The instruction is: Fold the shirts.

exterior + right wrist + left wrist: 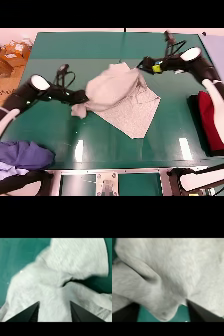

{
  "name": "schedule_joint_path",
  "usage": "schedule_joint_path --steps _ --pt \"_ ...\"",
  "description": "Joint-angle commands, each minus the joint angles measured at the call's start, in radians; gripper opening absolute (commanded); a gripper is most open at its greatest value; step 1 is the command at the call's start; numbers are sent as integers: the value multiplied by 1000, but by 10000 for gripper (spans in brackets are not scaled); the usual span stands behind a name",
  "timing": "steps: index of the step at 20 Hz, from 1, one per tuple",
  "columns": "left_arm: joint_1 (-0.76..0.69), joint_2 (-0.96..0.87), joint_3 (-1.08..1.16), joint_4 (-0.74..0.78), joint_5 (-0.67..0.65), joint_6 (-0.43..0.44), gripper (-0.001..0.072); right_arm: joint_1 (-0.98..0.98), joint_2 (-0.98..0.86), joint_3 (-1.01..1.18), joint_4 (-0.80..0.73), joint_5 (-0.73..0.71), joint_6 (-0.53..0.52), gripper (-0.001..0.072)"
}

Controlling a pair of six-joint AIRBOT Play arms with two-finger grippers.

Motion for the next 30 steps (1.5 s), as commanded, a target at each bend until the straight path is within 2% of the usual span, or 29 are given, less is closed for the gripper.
schedule_joint_path --steps 1,2,3,6,9,12,14,17,20,24,25,26,27,28,30 --pt "35 -68 5 -34 5 22 709 -44 -48 31 -16 75 32 376" --pt "69 -64 45 -19 -56 23 709 -103 -22 44 -18 158 45 277" --pt "112 -62 93 -3 -131 26 708 -158 9 43 -19 223 44 267" --pt "266 -61 242 27 -293 31 708 -308 146 -72 -24 370 43 248" --pt "393 -61 299 31 -312 45 708 -387 367 -399 -61 376 53 248" --pt "454 -63 298 35 -318 77 708 -386 587 -774 -89 360 114 273" --pt "455 -64 298 48 -319 84 708 -355 681 -984 -76 322 162 351" --pt "455 -64 298 46 -323 84 708 -240 710 -1198 40 256 164 359" --pt "455 -64 298 49 -325 83 708 -53 708 -1287 159 56 164 359" --pt "455 -64 298 49 -326 83 708 119 690 -1277 309 -261 141 347" --pt "455 -64 298 49 -329 83 708 129 683 -1267 309 -313 140 315" --pt "455 -64 298 50 -336 83 708 128 677 -1258 307 -333 140 242" --pt "455 -64 298 51 -345 83 708 121 674 -1246 304 -335 112 110" --pt "455 -64 298 51 -354 83 708 114 674 -1233 303 -317 75 12" --pt "455 -64 298 61 -369 83 708 53 683 -1177 230 -210 54 9"
